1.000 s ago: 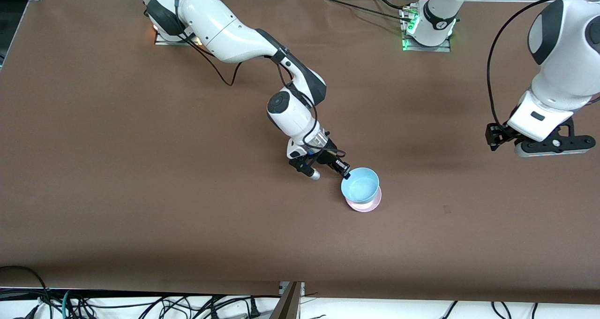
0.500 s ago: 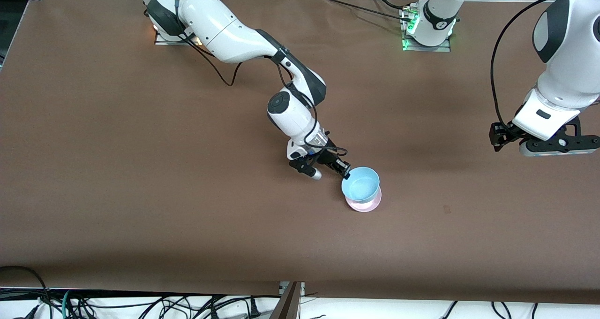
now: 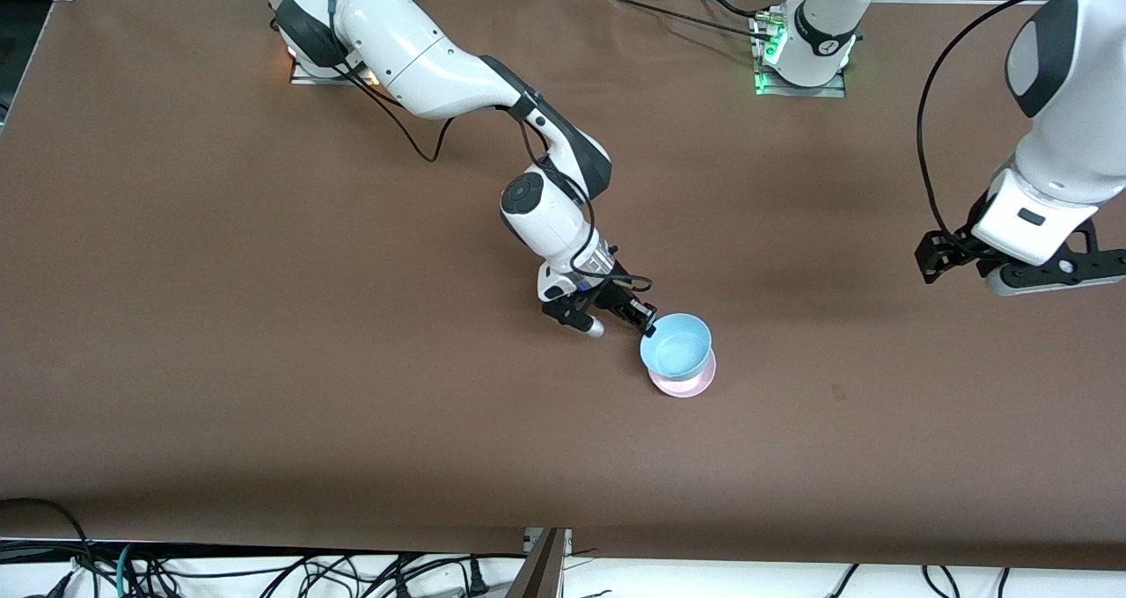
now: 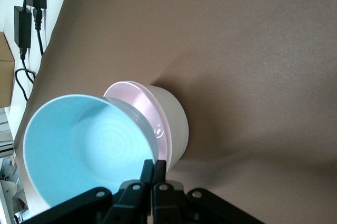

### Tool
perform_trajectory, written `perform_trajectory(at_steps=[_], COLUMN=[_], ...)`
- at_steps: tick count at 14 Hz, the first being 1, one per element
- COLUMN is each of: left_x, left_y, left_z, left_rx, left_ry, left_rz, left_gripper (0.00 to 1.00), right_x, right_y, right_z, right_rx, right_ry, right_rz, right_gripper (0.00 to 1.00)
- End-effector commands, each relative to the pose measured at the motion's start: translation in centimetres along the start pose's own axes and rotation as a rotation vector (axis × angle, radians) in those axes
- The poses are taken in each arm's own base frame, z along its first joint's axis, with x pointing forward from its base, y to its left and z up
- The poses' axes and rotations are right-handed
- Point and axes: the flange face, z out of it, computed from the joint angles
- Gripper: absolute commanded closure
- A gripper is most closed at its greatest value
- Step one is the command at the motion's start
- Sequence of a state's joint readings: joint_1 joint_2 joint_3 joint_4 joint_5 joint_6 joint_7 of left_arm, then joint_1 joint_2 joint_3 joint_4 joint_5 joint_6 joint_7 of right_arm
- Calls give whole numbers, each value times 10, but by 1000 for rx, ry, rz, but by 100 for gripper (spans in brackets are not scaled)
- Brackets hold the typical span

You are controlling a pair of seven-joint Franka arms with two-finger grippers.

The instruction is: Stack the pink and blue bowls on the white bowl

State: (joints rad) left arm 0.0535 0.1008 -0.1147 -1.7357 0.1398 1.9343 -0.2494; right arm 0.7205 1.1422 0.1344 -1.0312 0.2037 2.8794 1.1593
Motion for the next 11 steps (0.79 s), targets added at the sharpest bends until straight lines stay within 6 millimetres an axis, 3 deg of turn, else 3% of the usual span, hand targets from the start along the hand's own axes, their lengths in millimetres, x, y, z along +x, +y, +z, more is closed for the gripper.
perform_trajectory(at_steps=[1,3,5,11], left_x=[2,3,-1,1], left_y=[-3,-3,3,1], left_z=[-5,-12,-24,-33], left_rx=[-49,-53,-46,-42], left_ry=[-19,-14,-51,-47], left_rz=[-57,-89,-91,-81], left_gripper=[27,20,20,14], right_x=[-1,4,8,12], right_y=[-2,0,5,10], right_z=[5,5,8,10], right_rx=[12,-10,-51,-121], right_ry=[0,-3,-6,-26], right_rz=[-33,-37,-63,-84], right_gripper=[100,100,100,100])
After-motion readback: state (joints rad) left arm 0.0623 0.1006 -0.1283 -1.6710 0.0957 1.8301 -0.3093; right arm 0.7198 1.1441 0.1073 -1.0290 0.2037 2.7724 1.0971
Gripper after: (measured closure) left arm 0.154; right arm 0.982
